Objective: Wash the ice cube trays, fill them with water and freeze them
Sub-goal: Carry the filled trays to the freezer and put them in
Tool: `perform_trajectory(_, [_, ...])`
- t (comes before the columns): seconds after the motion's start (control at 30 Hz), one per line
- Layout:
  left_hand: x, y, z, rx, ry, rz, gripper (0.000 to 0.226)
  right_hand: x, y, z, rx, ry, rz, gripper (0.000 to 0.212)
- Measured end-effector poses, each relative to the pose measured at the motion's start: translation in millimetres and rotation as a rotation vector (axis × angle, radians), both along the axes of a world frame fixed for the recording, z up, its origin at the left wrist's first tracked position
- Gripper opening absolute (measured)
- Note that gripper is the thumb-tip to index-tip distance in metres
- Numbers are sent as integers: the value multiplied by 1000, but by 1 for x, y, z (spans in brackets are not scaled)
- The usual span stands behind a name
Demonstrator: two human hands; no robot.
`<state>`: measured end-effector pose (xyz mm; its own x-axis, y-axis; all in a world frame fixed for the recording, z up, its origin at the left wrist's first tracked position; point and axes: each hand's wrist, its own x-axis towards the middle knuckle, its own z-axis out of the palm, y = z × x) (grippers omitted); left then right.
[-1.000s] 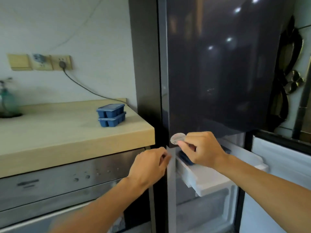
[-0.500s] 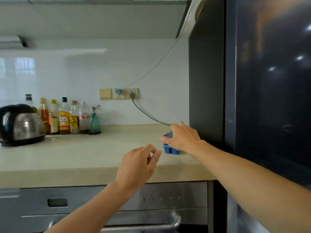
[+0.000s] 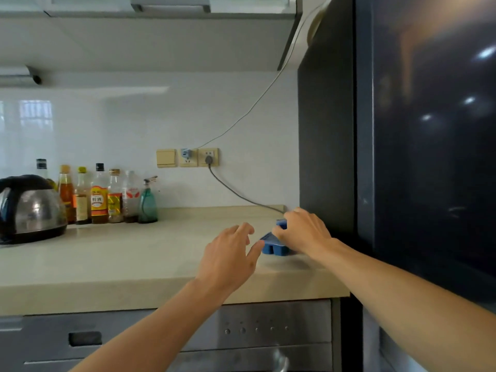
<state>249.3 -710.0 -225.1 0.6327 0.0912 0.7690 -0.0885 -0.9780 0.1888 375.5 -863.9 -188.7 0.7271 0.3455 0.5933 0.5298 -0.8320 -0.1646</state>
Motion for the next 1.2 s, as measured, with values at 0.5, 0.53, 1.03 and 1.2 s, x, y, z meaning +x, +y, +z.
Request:
perform_trajectory(0.5, [85,-38,18,-6,422,-77,36,-40,-121,0,169,-168,153,56])
perform_trajectory(0.53, [85,-40,17,-12,406,-83,29,-42,-125,-1,174,-171,167,55])
perform_trajectory(1.03, [24,-151,3,-35,-90,-352,29,-96,-239,-35,375,-253,163,50])
perform_trajectory(1.2, [8,-202,-23,41,-118,-454,37,-112,-296,-65,337,-233,0,54])
